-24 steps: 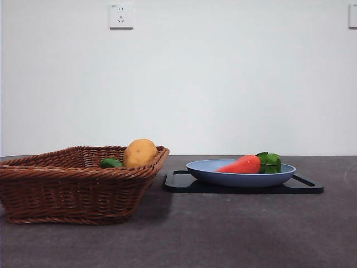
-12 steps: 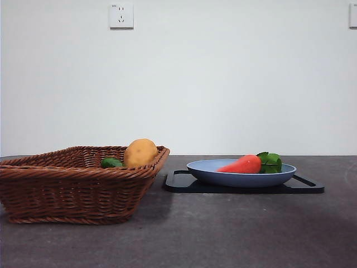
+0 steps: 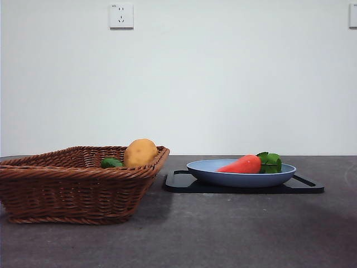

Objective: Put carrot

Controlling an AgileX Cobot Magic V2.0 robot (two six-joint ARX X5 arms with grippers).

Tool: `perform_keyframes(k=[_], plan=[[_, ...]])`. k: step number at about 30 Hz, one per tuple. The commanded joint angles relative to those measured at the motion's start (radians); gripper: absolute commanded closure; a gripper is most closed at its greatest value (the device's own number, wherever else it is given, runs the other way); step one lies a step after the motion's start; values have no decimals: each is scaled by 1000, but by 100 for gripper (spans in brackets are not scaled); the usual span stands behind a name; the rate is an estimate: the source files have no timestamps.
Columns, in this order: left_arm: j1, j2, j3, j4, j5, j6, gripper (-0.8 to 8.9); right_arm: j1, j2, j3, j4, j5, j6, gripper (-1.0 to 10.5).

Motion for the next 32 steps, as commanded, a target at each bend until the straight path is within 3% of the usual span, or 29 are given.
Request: perform_keyframes(k=[1,32], plan=[[3,-4,-8,7,1,-6,807,-10,-5,-5,5,0,16,936],[3,-4,-8,7,1,-6,807,-10,-4,-5,6,16,15,936]])
